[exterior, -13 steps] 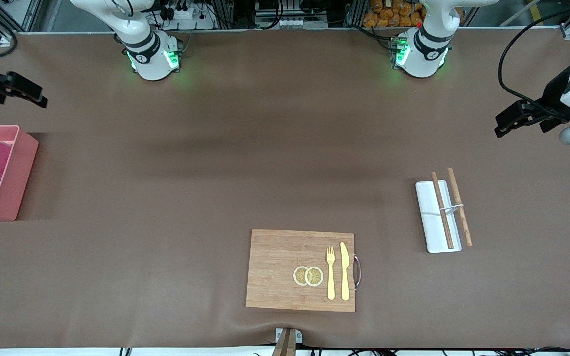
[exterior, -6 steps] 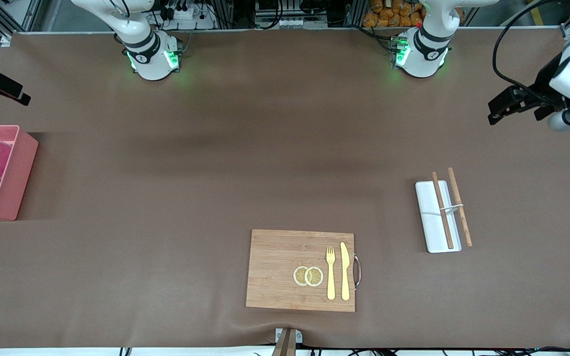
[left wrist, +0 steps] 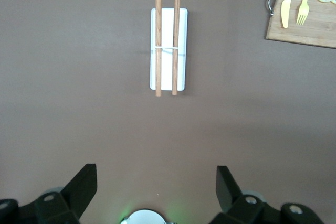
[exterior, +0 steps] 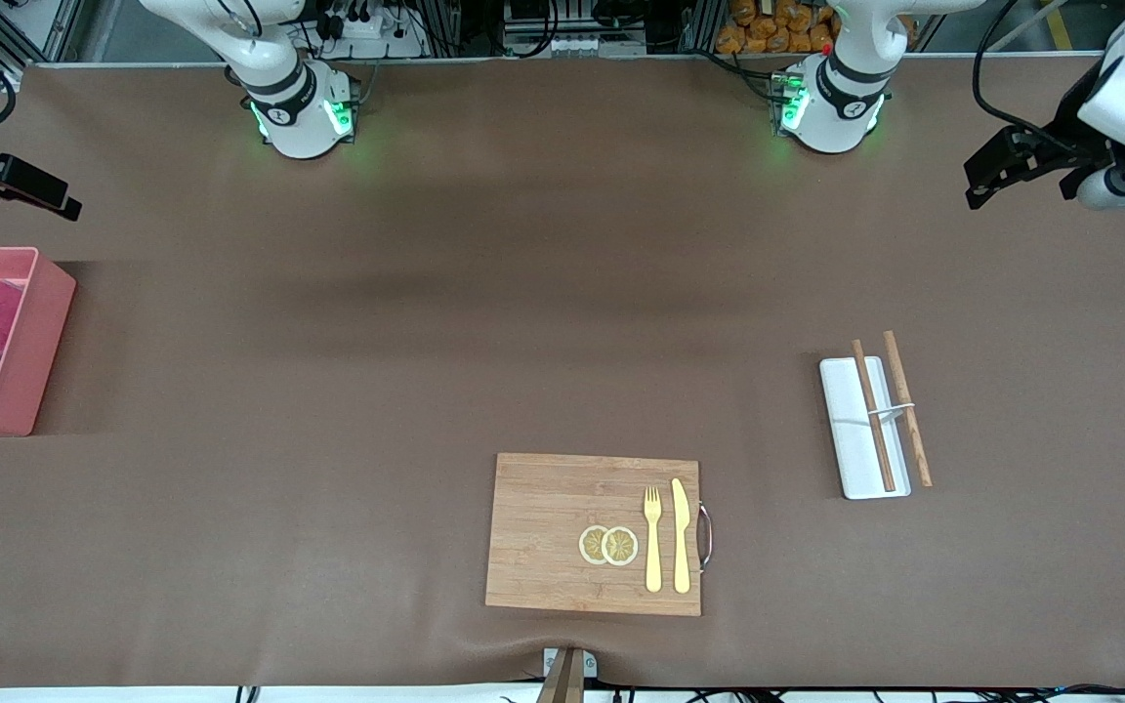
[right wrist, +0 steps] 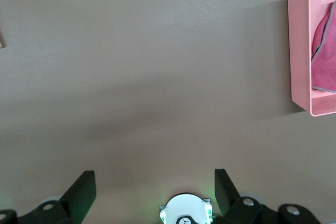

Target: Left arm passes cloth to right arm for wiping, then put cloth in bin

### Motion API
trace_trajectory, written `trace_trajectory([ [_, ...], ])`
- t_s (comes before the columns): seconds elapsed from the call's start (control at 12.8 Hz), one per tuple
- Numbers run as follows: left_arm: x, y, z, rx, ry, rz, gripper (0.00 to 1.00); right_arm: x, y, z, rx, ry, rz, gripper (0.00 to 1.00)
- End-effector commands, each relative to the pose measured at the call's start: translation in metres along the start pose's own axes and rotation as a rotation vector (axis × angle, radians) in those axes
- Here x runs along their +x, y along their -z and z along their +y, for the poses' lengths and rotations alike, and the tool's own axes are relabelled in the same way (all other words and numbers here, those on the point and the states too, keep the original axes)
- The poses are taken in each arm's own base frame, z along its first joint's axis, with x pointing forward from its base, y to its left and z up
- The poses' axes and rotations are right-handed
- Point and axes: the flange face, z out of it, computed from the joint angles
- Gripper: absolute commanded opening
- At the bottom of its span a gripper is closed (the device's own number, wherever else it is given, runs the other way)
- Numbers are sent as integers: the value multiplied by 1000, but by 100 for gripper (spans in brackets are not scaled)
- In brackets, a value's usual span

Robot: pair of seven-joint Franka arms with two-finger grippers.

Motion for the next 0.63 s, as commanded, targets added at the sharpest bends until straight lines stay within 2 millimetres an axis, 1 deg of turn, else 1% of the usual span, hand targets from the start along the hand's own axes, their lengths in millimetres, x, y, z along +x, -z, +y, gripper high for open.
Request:
trace_trajectory([
  [0.0,-4,5,-8,25,-60,43,100,0,7,3,7,-23,3,100],
  [0.16,1,3,-9,24,-82,38,100,-1,8,3,7,-24,4,100],
  [0.31,2,4,-10,19,-81,38,100,-1,8,2,7,-21,6,100],
  [0.39,2,5,-13,12,-74,40,100,-1,8,1,6,-20,6,100],
  [0.55,4,6,-24,7,-50,39,100,-1,9,2,7,-21,6,100],
])
